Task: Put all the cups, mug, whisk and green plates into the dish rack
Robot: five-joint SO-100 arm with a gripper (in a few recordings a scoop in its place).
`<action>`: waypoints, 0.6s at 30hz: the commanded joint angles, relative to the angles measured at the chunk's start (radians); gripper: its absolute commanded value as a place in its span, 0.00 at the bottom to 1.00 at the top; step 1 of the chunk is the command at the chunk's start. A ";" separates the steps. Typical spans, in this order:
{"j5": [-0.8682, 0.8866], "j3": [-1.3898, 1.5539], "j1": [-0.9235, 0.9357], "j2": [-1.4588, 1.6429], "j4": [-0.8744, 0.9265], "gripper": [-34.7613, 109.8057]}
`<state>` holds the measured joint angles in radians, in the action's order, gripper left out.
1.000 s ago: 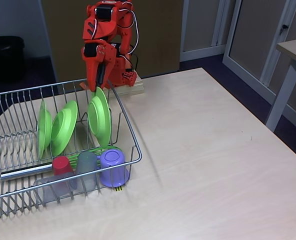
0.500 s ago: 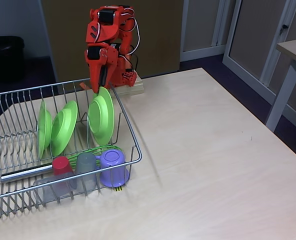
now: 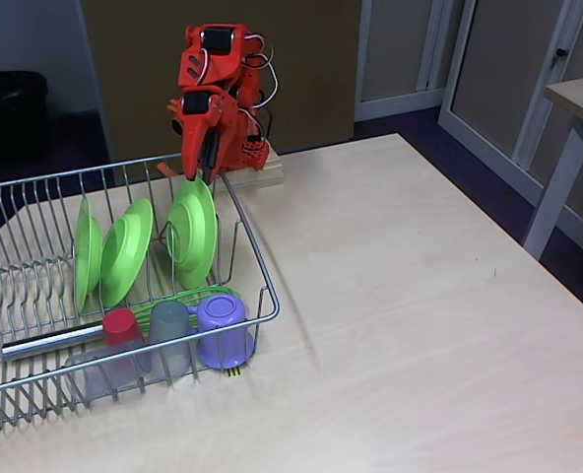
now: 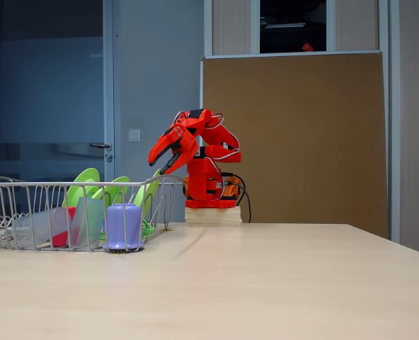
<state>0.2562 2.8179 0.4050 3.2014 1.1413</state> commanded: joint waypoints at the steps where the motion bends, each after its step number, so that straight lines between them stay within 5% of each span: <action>1: -0.014 -0.055 -0.049 0.000 -0.034 0.35; 18: 0.080 -0.014 -0.577 -0.261 -0.307 0.33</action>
<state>0.3329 2.8010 -0.0951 2.9468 0.8590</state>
